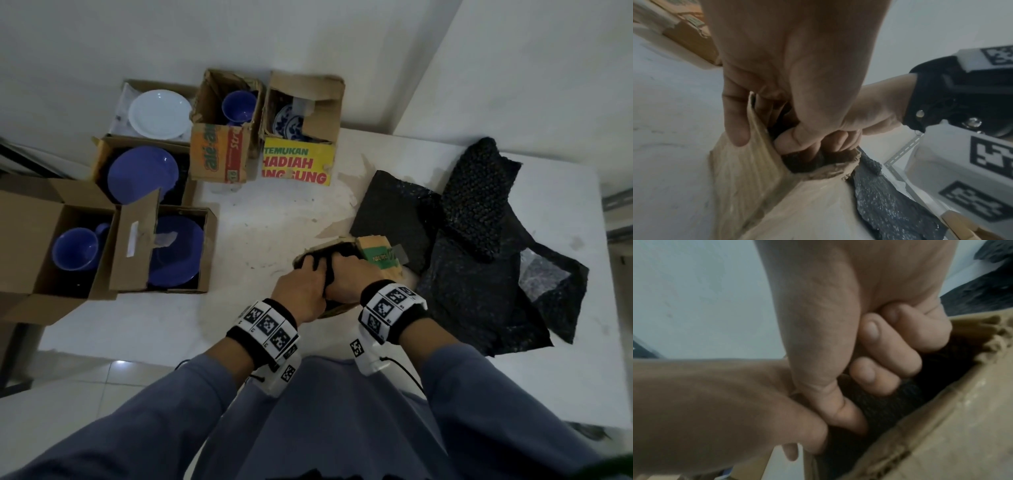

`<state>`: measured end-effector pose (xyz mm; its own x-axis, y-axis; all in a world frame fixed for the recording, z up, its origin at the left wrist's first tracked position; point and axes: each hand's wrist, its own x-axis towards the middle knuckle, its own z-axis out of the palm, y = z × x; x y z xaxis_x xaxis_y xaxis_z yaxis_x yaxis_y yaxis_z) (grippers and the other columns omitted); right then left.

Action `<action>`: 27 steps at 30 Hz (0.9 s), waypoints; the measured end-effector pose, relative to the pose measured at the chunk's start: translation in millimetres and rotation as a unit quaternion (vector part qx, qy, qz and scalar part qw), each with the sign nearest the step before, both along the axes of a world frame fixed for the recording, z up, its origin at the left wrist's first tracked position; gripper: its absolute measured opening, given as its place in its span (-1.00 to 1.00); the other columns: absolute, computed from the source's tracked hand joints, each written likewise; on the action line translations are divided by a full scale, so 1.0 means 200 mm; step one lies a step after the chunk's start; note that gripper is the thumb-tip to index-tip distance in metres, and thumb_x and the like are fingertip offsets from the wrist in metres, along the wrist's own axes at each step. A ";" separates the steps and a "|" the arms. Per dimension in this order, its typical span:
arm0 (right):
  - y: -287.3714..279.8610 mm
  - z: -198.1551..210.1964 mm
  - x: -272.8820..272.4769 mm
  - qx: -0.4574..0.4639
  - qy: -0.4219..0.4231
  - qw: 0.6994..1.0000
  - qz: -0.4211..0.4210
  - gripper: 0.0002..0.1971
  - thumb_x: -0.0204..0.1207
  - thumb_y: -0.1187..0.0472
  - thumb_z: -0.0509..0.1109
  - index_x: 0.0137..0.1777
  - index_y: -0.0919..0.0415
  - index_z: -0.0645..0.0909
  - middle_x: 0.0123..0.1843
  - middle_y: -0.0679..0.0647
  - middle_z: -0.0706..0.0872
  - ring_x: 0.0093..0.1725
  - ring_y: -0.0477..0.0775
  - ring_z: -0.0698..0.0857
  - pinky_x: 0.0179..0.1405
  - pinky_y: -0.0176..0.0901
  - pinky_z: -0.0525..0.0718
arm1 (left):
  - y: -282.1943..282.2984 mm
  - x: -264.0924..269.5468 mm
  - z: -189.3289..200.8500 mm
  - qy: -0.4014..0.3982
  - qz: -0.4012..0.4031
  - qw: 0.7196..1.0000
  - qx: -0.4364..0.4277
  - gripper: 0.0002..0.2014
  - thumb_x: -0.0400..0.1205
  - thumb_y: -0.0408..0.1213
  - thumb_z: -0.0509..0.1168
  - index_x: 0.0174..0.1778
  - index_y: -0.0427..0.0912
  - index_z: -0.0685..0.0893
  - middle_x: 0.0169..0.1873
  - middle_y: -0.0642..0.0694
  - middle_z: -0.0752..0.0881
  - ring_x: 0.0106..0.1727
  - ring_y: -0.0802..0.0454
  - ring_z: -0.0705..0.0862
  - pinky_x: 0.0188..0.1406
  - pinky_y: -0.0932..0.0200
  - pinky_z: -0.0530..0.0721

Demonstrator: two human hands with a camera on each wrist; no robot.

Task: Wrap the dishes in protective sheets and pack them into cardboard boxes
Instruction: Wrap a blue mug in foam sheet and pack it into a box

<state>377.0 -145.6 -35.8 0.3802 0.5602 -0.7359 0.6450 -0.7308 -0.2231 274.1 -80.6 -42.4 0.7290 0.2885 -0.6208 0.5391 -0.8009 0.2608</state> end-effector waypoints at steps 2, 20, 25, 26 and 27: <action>0.00 -0.01 0.01 0.006 0.016 1.000 -0.026 -0.44 0.51 -0.04 0.39 0.45 0.17 0.38 0.26 0.23 0.65 0.15 0.29 0.71 0.07 0.10 0.69 | -0.01 0.04 0.01 0.024 -0.001 1.000 0.007 -0.28 0.67 -0.19 0.22 0.71 -0.21 0.05 0.51 -0.30 0.28 0.14 -0.32 0.65 -0.19 -0.02 0.50; 0.01 0.03 0.05 -0.033 0.064 0.993 -0.098 -0.74 0.54 0.08 0.32 0.02 0.29 0.64 -0.26 0.15 0.81 -0.18 0.15 0.82 -0.08 -0.03 0.79 | 0.00 0.01 -0.01 0.000 0.018 1.000 -0.019 -0.29 0.66 -0.25 0.22 0.70 -0.19 0.07 0.53 -0.26 0.29 0.19 -0.32 0.63 -0.16 -0.04 0.49; 0.03 0.03 0.05 -0.039 0.084 0.990 -0.110 -0.79 0.57 0.12 0.29 -0.16 0.26 0.61 -0.30 0.19 0.81 -0.22 0.15 0.83 -0.14 -0.06 0.79 | -0.03 -0.01 -0.02 0.004 0.037 0.999 -0.037 -0.26 0.67 -0.28 0.21 0.73 -0.19 -0.03 0.59 -0.25 0.22 0.34 -0.35 0.54 -0.08 -0.04 0.47; 0.01 0.04 0.05 -0.039 0.088 0.989 -0.112 -0.79 0.57 0.12 0.29 -0.14 0.27 0.62 -0.32 0.18 0.81 -0.25 0.13 0.83 -0.19 -0.10 0.78 | -0.03 0.00 -0.02 0.006 0.037 0.999 -0.037 -0.26 0.68 -0.25 0.21 0.73 -0.19 -0.02 0.59 -0.26 0.21 0.33 -0.35 0.55 -0.09 -0.05 0.47; 0.00 0.04 0.05 -0.036 0.090 0.989 -0.115 -0.78 0.56 0.11 0.29 -0.10 0.28 0.63 -0.35 0.17 0.81 -0.29 0.10 0.83 -0.25 -0.13 0.77 | -0.02 0.00 -0.01 0.010 0.032 0.999 -0.035 -0.26 0.68 -0.23 0.21 0.73 -0.19 -0.02 0.59 -0.26 0.21 0.32 -0.34 0.55 -0.09 -0.05 0.48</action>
